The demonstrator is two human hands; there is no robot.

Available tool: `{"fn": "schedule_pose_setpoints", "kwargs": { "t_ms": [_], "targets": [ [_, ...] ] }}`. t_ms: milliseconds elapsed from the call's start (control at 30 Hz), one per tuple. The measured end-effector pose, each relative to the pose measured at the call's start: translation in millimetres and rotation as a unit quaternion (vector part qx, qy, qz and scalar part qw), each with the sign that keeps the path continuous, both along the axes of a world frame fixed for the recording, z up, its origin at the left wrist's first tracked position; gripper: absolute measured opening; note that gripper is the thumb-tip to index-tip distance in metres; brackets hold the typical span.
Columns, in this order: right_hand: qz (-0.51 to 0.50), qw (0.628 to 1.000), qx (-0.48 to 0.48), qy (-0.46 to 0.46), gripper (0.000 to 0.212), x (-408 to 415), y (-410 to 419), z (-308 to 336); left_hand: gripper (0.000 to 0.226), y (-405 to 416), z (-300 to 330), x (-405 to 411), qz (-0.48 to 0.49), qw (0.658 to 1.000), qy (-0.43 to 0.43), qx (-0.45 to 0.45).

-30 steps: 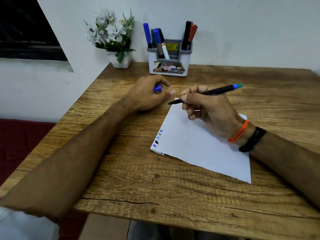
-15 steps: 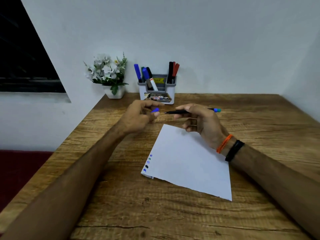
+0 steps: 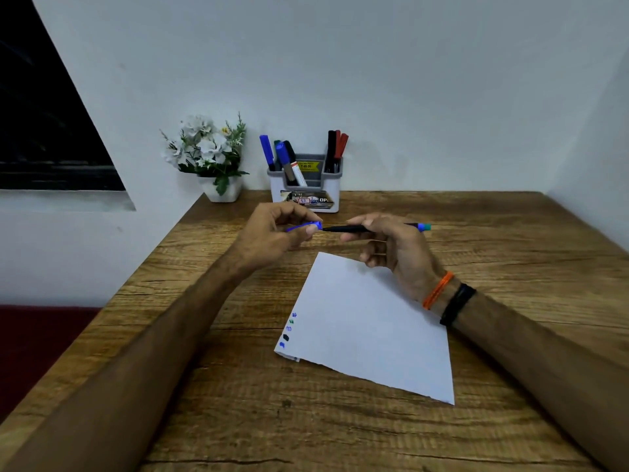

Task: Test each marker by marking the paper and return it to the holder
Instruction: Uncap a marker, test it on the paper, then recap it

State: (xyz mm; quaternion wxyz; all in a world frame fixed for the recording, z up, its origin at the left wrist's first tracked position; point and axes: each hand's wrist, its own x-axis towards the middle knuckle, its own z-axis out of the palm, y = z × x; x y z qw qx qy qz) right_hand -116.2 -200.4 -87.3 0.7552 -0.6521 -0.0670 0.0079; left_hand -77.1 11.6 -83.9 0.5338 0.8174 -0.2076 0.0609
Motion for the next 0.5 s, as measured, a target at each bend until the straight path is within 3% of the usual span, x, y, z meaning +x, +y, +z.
{"fn": "schedule_pose_setpoints", "kwargs": {
  "t_ms": [333,500],
  "targets": [
    [0.002,1.000,0.003,-0.015,0.010,0.4,2.7,-1.6,0.015,-2.5,0.6,-3.0,-0.022,1.000,0.003,0.012],
    [-0.028,0.999,-0.018,-0.039,0.012,0.5,4.4,-6.4,0.019,-2.8,1.2,-2.9,-0.014,1.000,0.003,0.008]
  ]
}}
